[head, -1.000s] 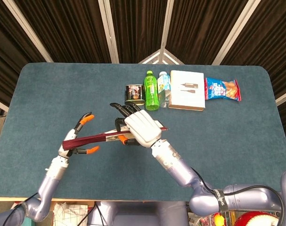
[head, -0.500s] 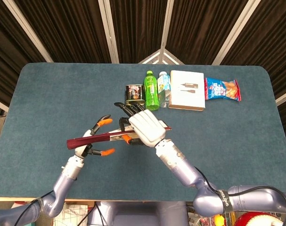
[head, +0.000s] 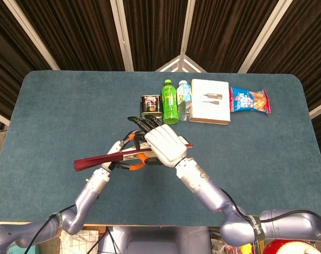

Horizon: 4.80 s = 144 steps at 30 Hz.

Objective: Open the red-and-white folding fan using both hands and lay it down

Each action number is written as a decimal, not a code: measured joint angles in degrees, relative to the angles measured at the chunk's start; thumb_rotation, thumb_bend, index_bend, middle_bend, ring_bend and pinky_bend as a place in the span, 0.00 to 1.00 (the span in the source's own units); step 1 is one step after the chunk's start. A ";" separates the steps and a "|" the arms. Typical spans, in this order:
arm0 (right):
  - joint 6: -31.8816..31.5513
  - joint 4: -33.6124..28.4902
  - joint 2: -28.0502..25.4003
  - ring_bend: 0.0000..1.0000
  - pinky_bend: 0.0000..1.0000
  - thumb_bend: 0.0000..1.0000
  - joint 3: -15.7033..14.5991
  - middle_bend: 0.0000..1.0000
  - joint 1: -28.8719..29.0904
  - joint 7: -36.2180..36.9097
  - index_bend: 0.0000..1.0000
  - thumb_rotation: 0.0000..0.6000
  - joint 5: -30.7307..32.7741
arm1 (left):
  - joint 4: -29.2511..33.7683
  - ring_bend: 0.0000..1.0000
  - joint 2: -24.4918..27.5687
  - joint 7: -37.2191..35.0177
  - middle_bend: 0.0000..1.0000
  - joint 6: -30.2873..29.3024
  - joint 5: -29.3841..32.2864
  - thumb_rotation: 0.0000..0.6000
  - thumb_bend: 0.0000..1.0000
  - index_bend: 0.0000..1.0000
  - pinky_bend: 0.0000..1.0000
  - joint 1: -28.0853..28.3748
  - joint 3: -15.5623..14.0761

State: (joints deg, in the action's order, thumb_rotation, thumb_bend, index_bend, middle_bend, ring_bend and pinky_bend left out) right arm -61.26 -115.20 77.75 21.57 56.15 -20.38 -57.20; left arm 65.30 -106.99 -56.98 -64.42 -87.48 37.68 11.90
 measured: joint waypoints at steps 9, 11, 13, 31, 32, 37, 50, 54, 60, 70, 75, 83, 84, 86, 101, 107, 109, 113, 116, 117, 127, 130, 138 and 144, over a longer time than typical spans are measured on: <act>0.01 -0.21 -0.84 0.22 0.14 0.45 -0.41 0.14 -0.50 1.16 0.90 1.00 -0.70 | 1.25 0.00 -0.59 3.49 0.12 -0.15 0.97 1.00 0.42 0.41 0.01 1.26 1.00; -0.03 -0.39 -1.16 0.22 0.14 0.45 -0.43 0.14 -0.61 1.32 0.90 1.00 -0.92 | 1.41 0.00 -0.59 4.37 0.13 0.05 1.14 1.00 0.44 0.41 0.01 1.45 0.92; -0.20 -0.48 -1.41 0.22 0.14 0.45 -0.35 0.14 -0.70 1.49 0.90 1.00 -1.01 | 1.61 0.00 -0.69 5.21 0.14 0.20 1.44 1.00 0.47 0.44 0.02 1.59 0.76; -0.56 -0.65 -3.42 0.22 0.15 0.45 -0.82 0.14 -1.75 2.49 0.91 1.00 -1.23 | 5.50 0.00 1.02 8.70 0.26 -1.21 3.80 1.00 0.58 0.71 0.10 0.76 1.28; -0.60 -0.50 -3.66 0.22 0.15 0.45 -0.86 0.14 -1.93 2.71 0.91 1.00 -1.27 | 5.69 0.00 1.41 8.96 0.26 -1.53 3.87 1.00 0.58 0.71 0.10 0.54 1.33; -0.86 0.15 -4.88 0.22 0.15 0.45 -0.76 0.14 -2.85 4.14 0.91 1.00 -1.39 | 6.00 0.00 3.83 10.51 0.26 -2.83 3.64 1.00 0.58 0.71 0.10 -0.42 1.10; -1.18 4.49 -9.53 0.22 0.15 0.45 -0.24 0.14 -6.76 10.87 0.91 1.00 -2.11 | -1.15 0.00 7.79 11.07 0.26 -6.14 1.44 1.00 0.57 0.71 0.10 -2.39 -1.07; -1.38 5.53 -10.45 0.22 0.15 0.45 0.02 0.14 -7.85 13.21 0.91 1.00 -2.74 | -3.66 0.00 8.85 10.43 0.27 -8.29 0.95 1.00 0.56 0.72 0.10 -3.04 -1.06; -2.07 8.75 -11.62 0.22 0.15 0.45 -0.79 0.14 -9.89 15.64 0.91 1.00 -6.03 | -6.86 0.00 10.29 11.91 0.29 -12.99 -0.55 1.00 0.56 0.72 0.10 -4.06 -1.10; -2.46 14.00 -10.67 0.22 0.15 0.45 -4.18 0.14 -12.65 20.14 0.91 1.00 -11.99 | -13.58 0.00 11.14 19.33 0.28 -21.34 -3.74 1.00 0.56 0.72 0.10 -5.00 -0.93; -3.16 17.24 -8.57 0.22 0.15 0.45 -5.61 0.14 -13.47 20.80 0.91 1.00 -14.05 | -17.31 0.00 10.49 22.17 0.28 -22.64 -4.45 1.00 0.56 0.72 0.10 -4.69 -1.31; -3.06 21.79 -6.13 0.22 0.15 0.45 -7.90 0.14 -14.36 21.05 0.91 1.00 -16.35 | -21.01 0.00 9.67 23.42 0.27 -24.20 -4.62 1.00 0.56 0.72 0.10 -5.10 -2.20; -2.99 22.26 -5.85 0.22 0.15 0.45 -8.09 0.14 -14.47 21.27 0.91 1.00 -16.49 | -21.77 0.00 9.50 23.79 0.26 -24.81 -4.88 1.00 0.56 0.71 0.10 -5.17 -2.41; -2.69 23.20 -5.34 0.20 0.15 0.45 -8.60 0.14 -14.72 21.75 0.88 1.00 -16.80 | -22.89 0.00 9.24 24.26 0.25 -25.62 -5.35 1.00 0.55 0.71 0.10 -5.18 -2.75; 3.69 22.24 -7.99 0.08 0.07 0.11 -11.63 0.07 -14.80 14.18 0.17 1.00 -13.33 | -25.42 0.00 8.43 23.75 0.19 -26.31 -5.70 1.00 0.53 0.57 0.07 -5.43 -4.55; 4.45 21.88 -9.31 0.08 0.06 0.11 -11.94 0.07 -14.70 8.68 0.15 1.00 -10.71 | -25.87 0.00 8.43 25.00 0.04 -25.48 -5.87 1.00 0.47 0.26 0.00 -5.12 -5.27; 4.83 22.06 -9.86 0.08 0.06 0.11 -12.15 0.07 -14.62 6.58 0.15 1.00 -9.82 | -25.48 0.00 8.96 25.54 0.00 -24.45 -6.02 1.00 0.39 0.18 0.00 -5.19 -5.98; 5.28 23.00 -10.64 0.07 0.05 0.11 -12.63 0.06 -14.61 2.91 0.15 1.00 -7.80 | -22.26 0.00 11.67 27.32 0.00 -22.37 -6.21 1.00 0.26 0.10 0.00 -5.89 -7.55; 5.82 23.38 -10.78 0.06 0.04 0.11 -12.65 0.06 -14.86 2.59 0.15 1.00 -5.59 | -17.20 0.00 15.13 30.74 0.00 -20.14 -5.64 1.00 0.15 0.07 0.00 -6.60 -8.34; 6.04 23.38 -10.78 0.06 0.04 0.11 -12.55 0.06 -14.96 3.01 0.15 1.00 -4.86 | -14.49 0.00 16.89 32.78 0.00 -18.96 -5.19 1.00 0.13 0.06 0.00 -6.84 -8.60; 6.91 24.03 -10.37 0.06 0.04 0.11 -12.03 0.06 -15.48 5.02 0.15 1.00 -3.90 | 15.38 0.00 36.06 57.65 0.00 -3.74 5.30 1.00 0.08 0.03 0.00 -7.65 -9.81; 6.95 23.84 -10.56 0.06 0.04 0.11 -11.91 0.06 -15.54 5.03 0.15 1.00 -3.58 | 22.41 0.00 41.72 66.50 0.00 1.60 11.28 1.00 0.08 0.03 0.00 -7.36 -10.21; 7.18 23.61 -10.92 0.06 0.04 0.11 -11.56 0.06 -16.06 6.51 0.15 1.00 -2.98 | 29.75 0.00 49.42 80.34 0.00 10.70 25.99 1.00 0.07 0.03 0.00 -6.17 -11.66; 4.65 23.36 -10.82 0.06 0.04 0.11 -11.34 0.06 -17.90 9.84 0.15 1.00 -4.51 | 32.97 0.00 50.98 80.35 0.00 10.15 29.18 1.00 0.09 0.03 0.00 -6.89 -11.54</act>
State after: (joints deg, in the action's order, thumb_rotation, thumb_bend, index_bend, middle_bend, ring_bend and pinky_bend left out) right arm -56.61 -91.84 66.93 10.23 38.24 -10.54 -61.71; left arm 98.27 -56.01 23.37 -54.28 -58.30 30.80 0.36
